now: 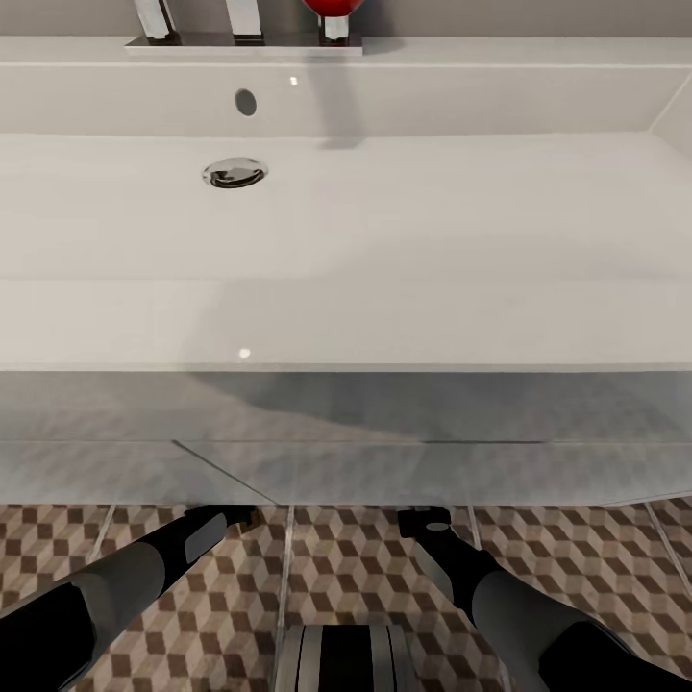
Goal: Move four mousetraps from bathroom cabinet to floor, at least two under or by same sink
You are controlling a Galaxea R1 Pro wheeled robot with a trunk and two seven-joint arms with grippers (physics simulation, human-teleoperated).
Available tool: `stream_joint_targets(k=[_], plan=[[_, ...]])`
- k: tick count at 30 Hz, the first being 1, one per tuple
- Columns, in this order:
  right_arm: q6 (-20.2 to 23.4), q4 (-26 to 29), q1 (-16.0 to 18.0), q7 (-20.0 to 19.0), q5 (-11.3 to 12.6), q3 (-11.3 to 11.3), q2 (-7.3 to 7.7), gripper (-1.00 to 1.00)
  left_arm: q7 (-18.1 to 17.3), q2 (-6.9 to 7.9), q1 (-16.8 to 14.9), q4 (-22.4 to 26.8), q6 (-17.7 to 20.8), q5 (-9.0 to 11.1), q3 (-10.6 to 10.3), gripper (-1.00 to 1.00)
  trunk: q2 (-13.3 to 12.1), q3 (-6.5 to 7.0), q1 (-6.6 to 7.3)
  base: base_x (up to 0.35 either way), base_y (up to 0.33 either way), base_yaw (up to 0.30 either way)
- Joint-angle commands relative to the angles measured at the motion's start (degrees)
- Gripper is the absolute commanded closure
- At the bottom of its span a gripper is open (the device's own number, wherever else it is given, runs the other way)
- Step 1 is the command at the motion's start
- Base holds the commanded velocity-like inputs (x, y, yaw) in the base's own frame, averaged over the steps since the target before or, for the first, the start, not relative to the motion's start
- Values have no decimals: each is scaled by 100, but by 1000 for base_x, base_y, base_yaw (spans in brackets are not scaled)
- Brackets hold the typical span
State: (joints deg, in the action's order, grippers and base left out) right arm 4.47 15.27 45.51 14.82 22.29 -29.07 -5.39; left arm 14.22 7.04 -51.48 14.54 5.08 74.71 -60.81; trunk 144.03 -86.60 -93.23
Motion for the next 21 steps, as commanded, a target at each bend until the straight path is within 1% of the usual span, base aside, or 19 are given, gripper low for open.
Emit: stream_joint_targets(k=[1, 18, 19, 21], plan=[[37, 12, 2, 29, 30, -47, 3, 100, 46, 7, -2, 22, 19, 24, -34, -100, 1, -3, 1, 0, 0, 0], [37, 12, 2, 29, 30, -47, 2, 100, 46, 7, -2, 22, 19, 26, -33, -100, 1, -3, 1, 0, 0, 0], [37, 12, 2, 29, 30, -47, 3, -100, 46, 7, -2, 22, 19, 26, -34, -100, 1, -3, 1, 0, 0, 0], [32, 12, 2, 29, 30, -47, -3, -100, 46, 7, -2, 22, 19, 25, -34, -100, 1, -3, 1, 0, 0, 0]])
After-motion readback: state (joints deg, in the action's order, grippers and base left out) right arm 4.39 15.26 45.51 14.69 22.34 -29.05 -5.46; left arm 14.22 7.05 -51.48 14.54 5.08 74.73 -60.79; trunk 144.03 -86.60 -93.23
